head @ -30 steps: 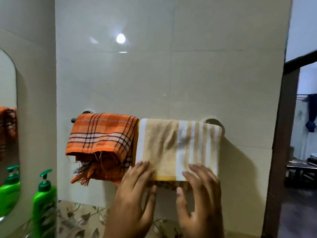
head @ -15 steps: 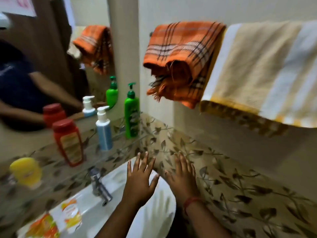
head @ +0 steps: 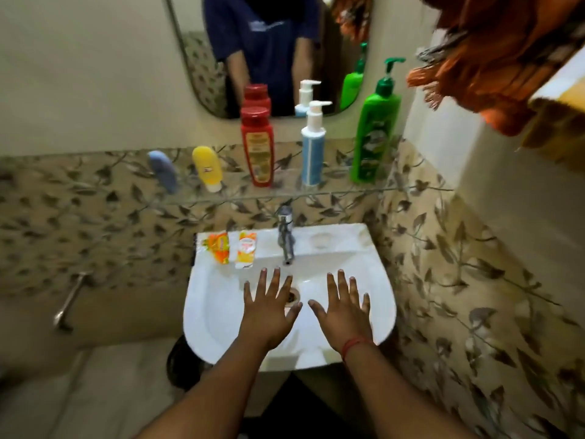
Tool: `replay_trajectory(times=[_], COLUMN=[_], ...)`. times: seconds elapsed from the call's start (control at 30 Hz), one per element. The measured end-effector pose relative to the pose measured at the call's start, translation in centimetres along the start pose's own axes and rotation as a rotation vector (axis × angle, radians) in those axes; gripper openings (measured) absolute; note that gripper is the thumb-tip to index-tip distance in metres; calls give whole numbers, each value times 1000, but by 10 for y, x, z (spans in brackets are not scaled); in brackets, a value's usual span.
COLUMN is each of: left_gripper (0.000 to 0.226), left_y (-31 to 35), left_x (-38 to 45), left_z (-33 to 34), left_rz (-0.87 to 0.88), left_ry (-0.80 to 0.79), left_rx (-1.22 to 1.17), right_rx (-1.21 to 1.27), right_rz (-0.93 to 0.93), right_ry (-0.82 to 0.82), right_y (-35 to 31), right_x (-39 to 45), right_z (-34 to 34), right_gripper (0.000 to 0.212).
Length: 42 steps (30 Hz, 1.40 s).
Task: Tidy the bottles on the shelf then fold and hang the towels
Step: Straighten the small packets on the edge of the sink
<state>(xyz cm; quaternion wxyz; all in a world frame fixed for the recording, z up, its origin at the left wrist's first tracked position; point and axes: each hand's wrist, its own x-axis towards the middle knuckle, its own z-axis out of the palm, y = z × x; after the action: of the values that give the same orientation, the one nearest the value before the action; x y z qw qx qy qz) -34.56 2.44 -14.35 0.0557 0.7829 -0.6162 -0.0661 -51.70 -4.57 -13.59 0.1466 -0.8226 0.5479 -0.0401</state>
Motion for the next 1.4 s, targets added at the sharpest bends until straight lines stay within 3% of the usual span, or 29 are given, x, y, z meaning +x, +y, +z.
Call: replay_trajectory(times=[0.2, 0.47, 0.73, 0.9, 0.97, 1.07, 1.23, 1.3, 1.4], left_gripper=[87, 79, 60, 21, 17, 28, 20, 18, 29], left_y=[-50, -101, -135, -155, -160, -166, -182, -191, -202], left_x=[-30, -20, 40, 74, 89, 107, 117, 116, 119], left_z=[0, 0, -19, -11, -7, -3, 6, 8, 7], left_rz=[-219, -316, -564, -858, -943, -1041, -1269, -1277, -1191], left_ry=[-63, -105, -60, 33, 95, 162, 408, 492, 430], left_rx=[3, -66, -904, -1415, -1646, -1785, -1593, -1288, -868], right_rx=[15, -30, 58, 537, 744, 1050, 1316, 1335, 1354], right_rz=[-109, -128, -17, 225, 407, 631, 786, 796, 795], right_ry=[-96, -141, -144, -92, -159, -260, -373, -398, -399], right_y=[-38, -83, -133, -161, -172, -184, -198, -202, -200], right_x=[4, 30, 77, 104, 124, 151, 171, 174, 175], right_z=[22, 39, 58, 69, 73, 84, 96, 96, 99], right_gripper=[75, 74, 71, 53, 45, 41, 27, 24, 20])
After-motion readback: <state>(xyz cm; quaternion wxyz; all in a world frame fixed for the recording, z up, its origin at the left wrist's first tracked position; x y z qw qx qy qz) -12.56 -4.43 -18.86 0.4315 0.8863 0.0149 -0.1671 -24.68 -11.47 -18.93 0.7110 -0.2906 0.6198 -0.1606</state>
